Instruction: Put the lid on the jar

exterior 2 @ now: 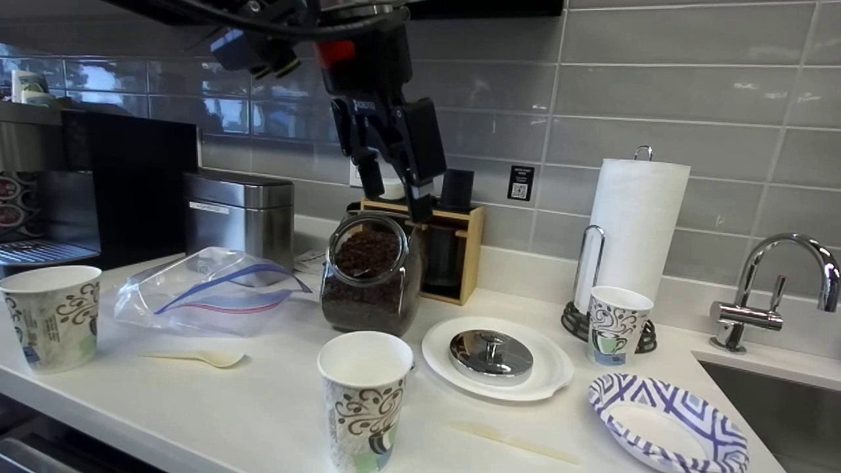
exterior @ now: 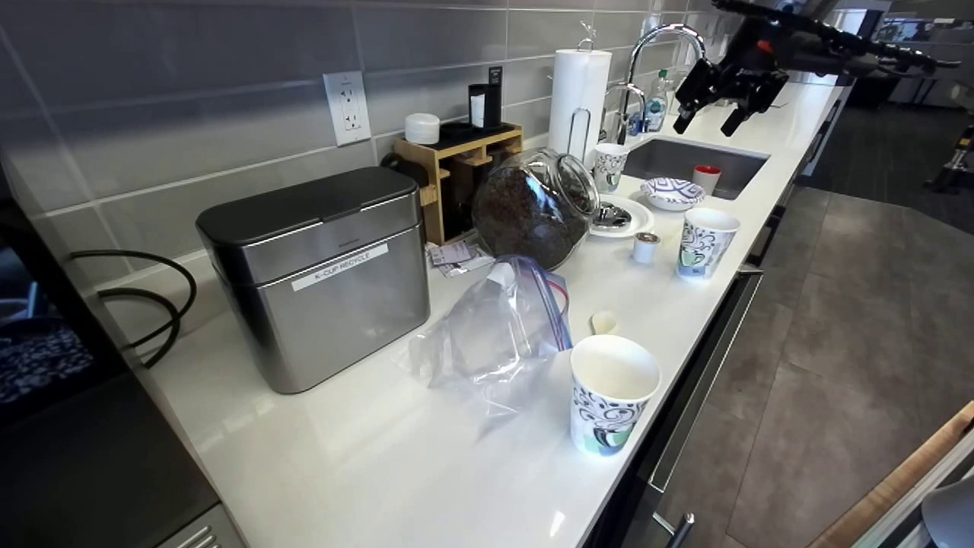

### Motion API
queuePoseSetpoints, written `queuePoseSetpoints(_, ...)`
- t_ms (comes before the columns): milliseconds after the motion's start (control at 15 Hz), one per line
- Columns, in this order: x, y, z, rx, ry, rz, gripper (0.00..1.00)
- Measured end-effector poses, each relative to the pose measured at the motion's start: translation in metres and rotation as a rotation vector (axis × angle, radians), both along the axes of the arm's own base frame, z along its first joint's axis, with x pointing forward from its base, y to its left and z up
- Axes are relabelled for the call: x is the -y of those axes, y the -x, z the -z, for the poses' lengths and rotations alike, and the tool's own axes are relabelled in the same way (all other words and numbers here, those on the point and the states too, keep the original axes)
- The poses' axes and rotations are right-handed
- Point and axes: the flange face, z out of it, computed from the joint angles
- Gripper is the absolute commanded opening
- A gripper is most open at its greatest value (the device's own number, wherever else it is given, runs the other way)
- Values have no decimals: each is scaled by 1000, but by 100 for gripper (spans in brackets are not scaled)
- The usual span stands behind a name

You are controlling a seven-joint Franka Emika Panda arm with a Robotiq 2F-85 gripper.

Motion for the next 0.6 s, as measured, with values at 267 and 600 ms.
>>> queuePoseSetpoints(267,0,-1,-1,2,1,0,100)
queuePoseSetpoints(600,6,-22,25,13,35,-95,100)
